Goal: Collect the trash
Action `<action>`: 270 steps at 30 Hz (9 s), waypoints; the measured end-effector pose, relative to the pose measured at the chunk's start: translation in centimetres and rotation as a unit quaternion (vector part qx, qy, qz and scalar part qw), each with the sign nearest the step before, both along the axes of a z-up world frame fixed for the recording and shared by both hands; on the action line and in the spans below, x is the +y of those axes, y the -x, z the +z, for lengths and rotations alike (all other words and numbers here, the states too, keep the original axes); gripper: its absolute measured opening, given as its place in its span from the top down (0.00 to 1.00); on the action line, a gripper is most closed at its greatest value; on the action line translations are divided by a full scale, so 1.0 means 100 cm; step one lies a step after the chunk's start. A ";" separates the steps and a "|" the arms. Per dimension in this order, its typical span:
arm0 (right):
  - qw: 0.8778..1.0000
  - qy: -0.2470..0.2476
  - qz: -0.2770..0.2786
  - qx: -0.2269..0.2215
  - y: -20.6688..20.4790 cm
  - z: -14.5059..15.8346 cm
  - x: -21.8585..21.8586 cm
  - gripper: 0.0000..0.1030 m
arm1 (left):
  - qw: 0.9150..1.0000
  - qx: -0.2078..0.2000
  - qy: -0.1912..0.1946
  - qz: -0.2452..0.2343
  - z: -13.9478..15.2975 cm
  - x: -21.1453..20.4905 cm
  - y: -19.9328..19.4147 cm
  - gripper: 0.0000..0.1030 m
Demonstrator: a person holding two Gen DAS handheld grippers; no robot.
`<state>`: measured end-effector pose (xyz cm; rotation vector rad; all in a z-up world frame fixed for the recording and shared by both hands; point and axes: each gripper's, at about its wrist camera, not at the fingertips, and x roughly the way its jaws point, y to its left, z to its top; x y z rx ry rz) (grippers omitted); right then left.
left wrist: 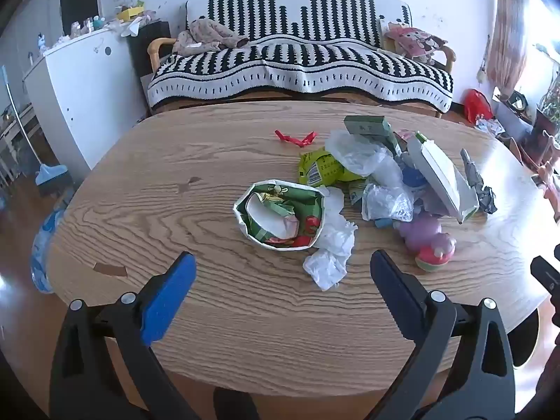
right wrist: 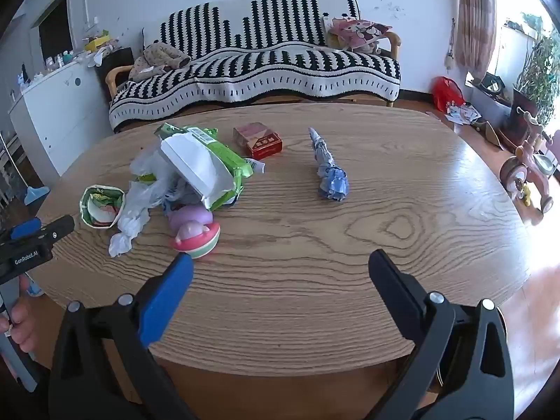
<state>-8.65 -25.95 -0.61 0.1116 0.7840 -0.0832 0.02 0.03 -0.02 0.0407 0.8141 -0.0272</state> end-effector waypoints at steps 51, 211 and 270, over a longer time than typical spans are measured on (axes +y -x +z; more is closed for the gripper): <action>1.000 -0.005 0.003 -0.005 0.005 -0.001 0.001 0.06 | 1.000 0.008 -0.002 -0.009 -0.002 -0.004 0.001 0.06; 0.994 -0.089 -0.056 -0.016 -0.012 0.011 -0.112 0.13 | 0.994 0.005 0.026 -0.103 -0.013 -0.044 -0.011 0.08; 0.995 -0.027 -0.100 0.004 -0.056 -0.011 -0.143 0.75 | 0.998 -0.006 0.049 -0.024 -0.013 -0.031 -0.078 0.79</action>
